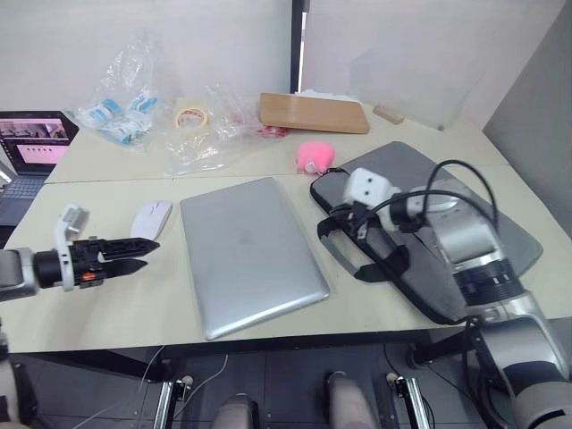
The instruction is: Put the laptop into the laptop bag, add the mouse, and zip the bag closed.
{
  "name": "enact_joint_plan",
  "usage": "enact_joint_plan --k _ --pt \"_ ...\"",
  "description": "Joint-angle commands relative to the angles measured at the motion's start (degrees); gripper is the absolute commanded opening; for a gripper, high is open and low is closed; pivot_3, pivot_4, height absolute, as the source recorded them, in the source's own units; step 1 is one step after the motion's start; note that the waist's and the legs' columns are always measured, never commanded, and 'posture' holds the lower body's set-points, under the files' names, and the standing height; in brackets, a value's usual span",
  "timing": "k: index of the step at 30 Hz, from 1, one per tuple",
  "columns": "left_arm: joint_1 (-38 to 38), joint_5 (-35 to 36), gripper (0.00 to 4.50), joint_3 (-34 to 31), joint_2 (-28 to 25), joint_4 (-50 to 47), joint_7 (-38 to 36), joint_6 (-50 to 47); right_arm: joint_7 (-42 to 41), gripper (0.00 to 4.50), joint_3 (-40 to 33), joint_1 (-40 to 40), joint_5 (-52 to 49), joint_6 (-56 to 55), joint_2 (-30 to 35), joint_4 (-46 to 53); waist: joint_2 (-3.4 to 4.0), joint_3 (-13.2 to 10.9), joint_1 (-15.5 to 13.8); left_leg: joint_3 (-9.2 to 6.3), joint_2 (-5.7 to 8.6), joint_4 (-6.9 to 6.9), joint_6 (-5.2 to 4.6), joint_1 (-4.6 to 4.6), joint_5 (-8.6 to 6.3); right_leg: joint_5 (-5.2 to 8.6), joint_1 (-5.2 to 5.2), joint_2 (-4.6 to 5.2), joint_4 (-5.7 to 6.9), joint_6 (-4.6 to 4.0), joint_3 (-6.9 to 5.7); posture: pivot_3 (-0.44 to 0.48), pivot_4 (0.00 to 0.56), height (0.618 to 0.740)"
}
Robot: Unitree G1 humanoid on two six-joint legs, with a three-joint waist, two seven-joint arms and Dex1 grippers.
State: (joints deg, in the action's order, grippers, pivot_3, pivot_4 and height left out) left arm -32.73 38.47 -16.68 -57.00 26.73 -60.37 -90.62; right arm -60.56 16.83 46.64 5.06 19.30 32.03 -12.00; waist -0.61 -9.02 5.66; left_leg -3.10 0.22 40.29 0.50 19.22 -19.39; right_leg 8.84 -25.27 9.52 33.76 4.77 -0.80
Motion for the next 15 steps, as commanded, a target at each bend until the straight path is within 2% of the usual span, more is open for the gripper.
enact_joint_plan --k 1,8,15 --pt "-3.5 0.9 4.5 0.2 1.1 3.2 2.8 -1.9 2.8 0.03 1.3 2.7 1.9 -2.0 -2.4 -3.1 0.0 0.0 0.1 0.0 0.0 0.0 0.0 0.0 0.0 0.0 -0.01 0.0 0.0 0.0 0.0 0.0 0.15 0.74" --pt "-5.7 0.9 4.5 2.4 4.3 6.0 4.9 -1.7 6.8 0.03 3.9 5.7 5.6 -6.4 -6.3 -11.7 0.0 0.0 0.2 -0.01 0.01 0.0 0.03 0.01 0.02 0.0 -0.05 0.0 -0.01 0.0 0.02 0.0 0.15 0.74" --pt "-7.2 -0.4 4.5 1.4 8.5 10.1 7.3 -0.3 8.7 0.03 6.4 7.2 8.4 -9.6 -11.0 -19.6 0.0 0.0 0.1 -0.01 0.02 0.0 0.06 -0.02 0.03 0.0 -0.03 0.01 -0.01 -0.01 0.03 0.0 0.15 0.74"
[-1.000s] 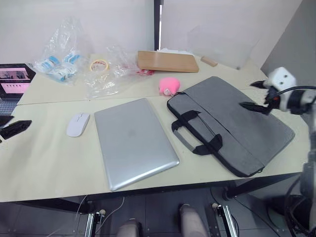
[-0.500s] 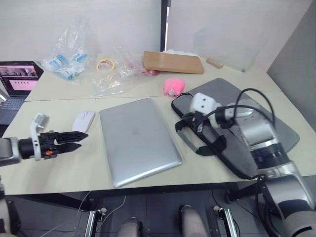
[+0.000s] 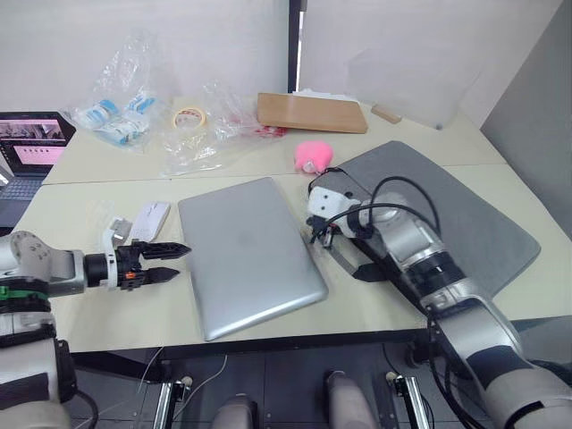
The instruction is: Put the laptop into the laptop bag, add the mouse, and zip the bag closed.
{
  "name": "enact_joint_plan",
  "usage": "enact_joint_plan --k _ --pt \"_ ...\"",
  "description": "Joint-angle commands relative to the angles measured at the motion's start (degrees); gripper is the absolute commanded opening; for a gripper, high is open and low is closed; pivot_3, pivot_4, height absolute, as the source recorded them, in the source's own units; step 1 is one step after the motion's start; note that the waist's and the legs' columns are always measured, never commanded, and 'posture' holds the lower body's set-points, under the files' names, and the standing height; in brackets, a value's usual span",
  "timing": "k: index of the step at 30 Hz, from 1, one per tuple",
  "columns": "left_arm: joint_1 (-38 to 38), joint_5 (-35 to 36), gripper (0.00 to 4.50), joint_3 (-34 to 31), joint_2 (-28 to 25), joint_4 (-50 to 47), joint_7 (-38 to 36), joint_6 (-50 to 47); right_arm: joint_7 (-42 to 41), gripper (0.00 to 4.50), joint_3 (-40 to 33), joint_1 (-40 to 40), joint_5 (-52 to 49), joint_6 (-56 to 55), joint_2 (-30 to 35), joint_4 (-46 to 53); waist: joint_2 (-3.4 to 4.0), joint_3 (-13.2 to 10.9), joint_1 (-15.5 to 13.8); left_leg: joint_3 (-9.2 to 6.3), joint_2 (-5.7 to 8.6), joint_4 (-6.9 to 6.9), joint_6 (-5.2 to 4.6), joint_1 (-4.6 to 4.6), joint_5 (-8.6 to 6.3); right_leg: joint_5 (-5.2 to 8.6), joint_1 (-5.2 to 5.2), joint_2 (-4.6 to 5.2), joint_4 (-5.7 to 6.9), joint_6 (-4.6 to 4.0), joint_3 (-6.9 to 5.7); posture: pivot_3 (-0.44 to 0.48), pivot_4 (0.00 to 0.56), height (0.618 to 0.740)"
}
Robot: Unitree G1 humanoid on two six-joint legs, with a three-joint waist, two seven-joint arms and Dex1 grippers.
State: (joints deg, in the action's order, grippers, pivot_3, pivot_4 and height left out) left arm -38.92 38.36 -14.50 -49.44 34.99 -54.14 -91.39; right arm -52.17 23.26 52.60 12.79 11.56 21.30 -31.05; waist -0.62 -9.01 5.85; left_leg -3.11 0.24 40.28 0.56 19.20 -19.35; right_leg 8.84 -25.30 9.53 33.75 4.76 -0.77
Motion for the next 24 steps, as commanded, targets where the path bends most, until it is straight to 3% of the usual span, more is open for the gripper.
enact_joint_plan --k 1,10,24 --pt "-1.3 -0.3 4.5 -0.8 1.4 2.3 1.2 0.5 0.3 0.03 0.3 1.1 0.9 -2.2 -0.5 -1.1 0.0 0.0 -0.2 -0.01 0.01 0.0 0.01 0.01 0.0 0.0 0.0 0.01 0.0 0.0 0.0 0.0 0.15 0.74" --pt "-0.5 0.2 4.5 -0.7 5.1 -0.1 3.1 0.7 -1.3 0.03 -0.2 -0.7 -0.6 -2.2 -4.2 -0.8 0.01 0.1 -0.2 -0.02 0.01 0.0 0.02 -0.19 0.01 0.0 0.18 0.01 0.04 0.0 0.02 0.0 0.15 0.74" --pt "2.3 13.1 4.5 -6.8 8.7 -4.3 10.9 -1.1 -2.9 0.03 -1.6 -7.1 -2.2 1.9 -6.6 7.3 0.0 0.1 -0.1 -0.07 0.03 -0.06 0.05 -0.25 -0.01 0.0 0.12 -0.01 0.06 0.0 0.05 0.0 0.15 0.74"
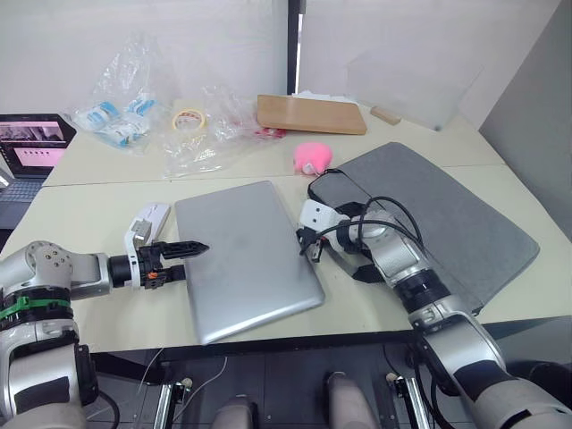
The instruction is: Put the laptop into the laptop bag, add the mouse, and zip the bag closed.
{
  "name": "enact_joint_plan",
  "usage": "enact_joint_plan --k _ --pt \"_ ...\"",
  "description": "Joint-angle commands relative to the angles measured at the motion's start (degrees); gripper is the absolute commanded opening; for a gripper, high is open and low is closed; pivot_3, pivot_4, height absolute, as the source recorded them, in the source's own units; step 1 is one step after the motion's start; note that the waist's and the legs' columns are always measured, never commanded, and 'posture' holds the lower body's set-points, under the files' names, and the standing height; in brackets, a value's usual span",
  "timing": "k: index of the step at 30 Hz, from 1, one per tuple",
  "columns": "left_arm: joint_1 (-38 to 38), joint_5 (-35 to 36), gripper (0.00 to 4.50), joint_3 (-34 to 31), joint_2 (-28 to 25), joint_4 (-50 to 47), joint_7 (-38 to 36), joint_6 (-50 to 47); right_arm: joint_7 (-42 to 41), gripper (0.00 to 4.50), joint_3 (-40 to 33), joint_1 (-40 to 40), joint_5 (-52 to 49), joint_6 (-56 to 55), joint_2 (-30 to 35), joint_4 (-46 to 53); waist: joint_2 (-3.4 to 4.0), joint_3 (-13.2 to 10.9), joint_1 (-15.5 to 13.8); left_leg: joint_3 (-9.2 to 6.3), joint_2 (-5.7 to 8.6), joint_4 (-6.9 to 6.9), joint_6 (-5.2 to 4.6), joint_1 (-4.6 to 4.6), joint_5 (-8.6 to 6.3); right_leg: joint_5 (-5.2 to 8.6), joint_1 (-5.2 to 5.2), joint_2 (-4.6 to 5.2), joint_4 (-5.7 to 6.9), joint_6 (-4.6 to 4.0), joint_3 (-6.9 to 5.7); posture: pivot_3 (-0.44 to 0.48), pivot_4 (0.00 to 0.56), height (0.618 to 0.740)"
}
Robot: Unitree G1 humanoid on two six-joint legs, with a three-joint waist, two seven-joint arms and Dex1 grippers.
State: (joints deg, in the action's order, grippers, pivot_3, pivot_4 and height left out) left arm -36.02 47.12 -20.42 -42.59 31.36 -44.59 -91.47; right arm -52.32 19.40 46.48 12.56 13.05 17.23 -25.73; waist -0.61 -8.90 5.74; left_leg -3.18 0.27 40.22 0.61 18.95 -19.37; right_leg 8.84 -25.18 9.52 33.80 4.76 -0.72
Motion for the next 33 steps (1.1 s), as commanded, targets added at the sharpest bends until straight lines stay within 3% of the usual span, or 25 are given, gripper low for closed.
enact_joint_plan --k 1,12,13,25,33 --pt "-0.6 5.1 4.5 -1.2 2.0 -0.5 2.0 -1.0 -2.7 0.03 2.3 -0.9 -1.9 0.5 -2.5 2.1 0.0 0.0 0.0 0.0 0.0 0.0 0.0 0.0 0.0 0.0 0.0 0.0 0.0 0.0 0.0 0.0 0.15 0.74" --pt "1.0 9.5 4.5 -1.9 2.1 -4.5 6.0 -1.0 -1.4 0.03 1.8 -0.5 -1.0 -1.5 -1.9 -1.2 -0.01 0.0 0.2 -0.02 0.0 -0.06 0.02 -0.02 -0.01 0.0 -0.03 -0.02 0.0 -0.02 0.01 0.0 0.15 0.74" --pt "1.3 9.8 3.95 -1.9 1.9 -4.6 6.2 -1.0 -1.4 0.0 1.8 -0.4 -1.0 -1.6 -1.7 -1.3 -0.01 0.0 0.2 -0.02 0.0 -0.07 0.02 -0.03 -0.01 0.0 -0.03 -0.02 0.0 -0.02 0.02 0.0 0.15 0.74" --pt "1.4 12.3 0.32 -2.8 2.6 -4.4 9.3 -1.0 -0.8 0.0 1.1 0.5 -1.3 -3.1 -1.8 -3.8 -0.1 0.1 0.0 -0.03 0.01 -0.11 0.05 -0.13 -0.02 0.0 0.06 -0.02 -0.04 -0.03 0.02 0.0 0.15 0.74" --pt "5.5 22.9 0.32 -4.2 0.2 -5.4 14.0 -1.0 1.4 0.0 -1.5 1.3 -2.4 -3.1 -1.5 -4.7 -0.1 0.1 0.2 -0.03 -0.01 -0.23 0.1 -0.18 -0.05 0.0 0.02 -0.03 -0.05 -0.04 0.08 0.0 0.15 0.74"
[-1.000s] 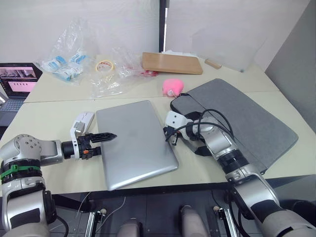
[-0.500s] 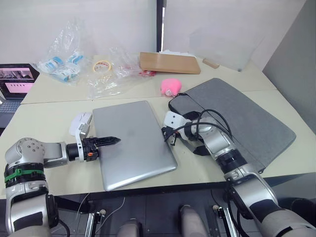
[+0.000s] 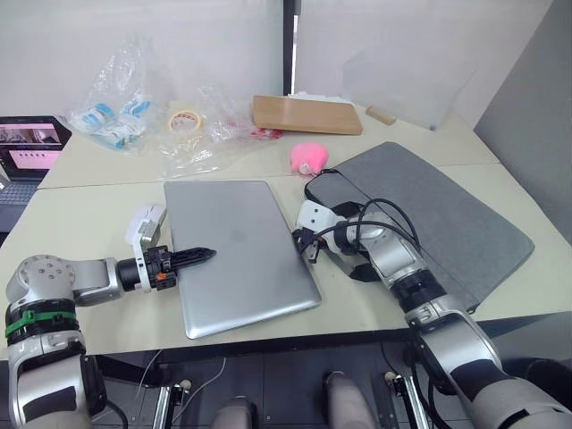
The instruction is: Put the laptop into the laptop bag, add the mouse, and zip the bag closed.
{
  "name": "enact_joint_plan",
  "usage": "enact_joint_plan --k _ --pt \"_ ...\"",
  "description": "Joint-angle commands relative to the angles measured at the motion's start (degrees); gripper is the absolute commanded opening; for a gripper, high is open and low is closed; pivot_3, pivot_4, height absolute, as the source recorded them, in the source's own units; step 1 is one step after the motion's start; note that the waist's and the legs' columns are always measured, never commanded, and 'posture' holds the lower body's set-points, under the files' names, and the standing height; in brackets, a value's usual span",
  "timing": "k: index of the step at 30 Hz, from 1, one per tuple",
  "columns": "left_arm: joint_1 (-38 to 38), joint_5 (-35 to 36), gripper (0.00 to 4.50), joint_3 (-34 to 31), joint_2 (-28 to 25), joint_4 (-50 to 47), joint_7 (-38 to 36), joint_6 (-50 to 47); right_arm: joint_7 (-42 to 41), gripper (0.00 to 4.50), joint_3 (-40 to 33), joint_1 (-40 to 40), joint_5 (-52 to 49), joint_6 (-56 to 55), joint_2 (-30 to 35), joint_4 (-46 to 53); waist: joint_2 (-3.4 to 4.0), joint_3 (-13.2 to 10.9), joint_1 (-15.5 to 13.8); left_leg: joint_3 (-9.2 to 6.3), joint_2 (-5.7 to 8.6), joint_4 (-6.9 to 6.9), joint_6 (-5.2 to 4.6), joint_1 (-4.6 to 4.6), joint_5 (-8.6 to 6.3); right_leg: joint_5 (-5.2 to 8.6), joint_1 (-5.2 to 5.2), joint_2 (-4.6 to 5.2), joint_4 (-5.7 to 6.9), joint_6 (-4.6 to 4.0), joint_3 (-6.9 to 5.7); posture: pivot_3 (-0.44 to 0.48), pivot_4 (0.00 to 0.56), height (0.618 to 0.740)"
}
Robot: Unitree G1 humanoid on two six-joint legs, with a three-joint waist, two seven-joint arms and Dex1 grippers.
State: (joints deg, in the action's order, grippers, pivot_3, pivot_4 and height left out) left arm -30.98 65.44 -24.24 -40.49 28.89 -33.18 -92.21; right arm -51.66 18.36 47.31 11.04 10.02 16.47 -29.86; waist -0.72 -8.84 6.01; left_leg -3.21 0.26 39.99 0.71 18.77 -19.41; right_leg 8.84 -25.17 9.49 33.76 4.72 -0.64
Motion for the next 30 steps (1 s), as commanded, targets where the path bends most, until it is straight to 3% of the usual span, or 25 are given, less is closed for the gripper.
enact_joint_plan --k 1,10,15,19,24,30 --pt "0.8 6.3 0.32 -0.2 -2.5 -3.0 3.2 -0.3 1.0 0.0 -1.1 0.7 -1.4 0.3 -0.6 -0.2 0.0 0.0 -0.1 -0.01 0.0 -0.02 0.01 0.0 0.0 0.0 -0.02 0.0 0.0 0.0 0.0 0.0 0.15 0.74" --pt "2.6 27.1 0.32 0.8 -7.2 -4.8 11.6 -0.3 4.0 0.0 -12.1 2.6 -8.9 4.8 4.4 6.9 -0.02 0.0 -0.4 -0.01 0.05 -0.03 0.22 0.48 0.03 -0.01 -0.59 0.04 -0.05 -0.01 0.06 0.0 0.15 0.74" --pt "8.0 37.8 0.32 1.9 -8.3 -9.2 17.2 1.4 1.5 1.52 -16.1 0.3 -13.0 11.4 10.8 16.2 -0.01 0.0 -0.6 -0.02 0.1 -0.11 0.24 0.64 0.03 -0.01 -0.91 0.05 -0.03 -0.02 0.13 0.0 0.15 0.74" --pt "14.9 46.6 0.32 2.7 -7.5 -17.9 21.6 8.5 0.0 2.86 -18.3 -7.7 -12.9 16.3 20.0 28.3 -0.01 0.0 -1.0 0.01 0.1 -0.14 0.24 0.63 0.02 -0.01 -0.92 0.05 -0.05 -0.02 0.18 0.0 0.15 0.74" --pt "20.9 47.6 0.32 1.9 -4.7 -28.4 21.9 15.4 1.3 4.49 -19.4 -15.1 -13.7 22.9 25.3 39.6 -0.03 -0.1 -2.1 0.24 0.19 -0.12 0.23 0.63 -0.02 -0.02 -0.99 0.07 -0.06 -0.03 0.42 0.0 0.15 0.74" --pt "22.2 47.6 0.32 2.7 -4.6 -30.3 22.1 18.3 2.0 4.49 -19.3 -22.6 -14.3 26.5 27.6 47.4 -0.06 -0.1 -3.2 0.26 0.23 -0.02 0.21 0.52 -0.03 -0.05 -0.81 0.04 0.01 -0.08 0.54 0.0 0.15 0.74"
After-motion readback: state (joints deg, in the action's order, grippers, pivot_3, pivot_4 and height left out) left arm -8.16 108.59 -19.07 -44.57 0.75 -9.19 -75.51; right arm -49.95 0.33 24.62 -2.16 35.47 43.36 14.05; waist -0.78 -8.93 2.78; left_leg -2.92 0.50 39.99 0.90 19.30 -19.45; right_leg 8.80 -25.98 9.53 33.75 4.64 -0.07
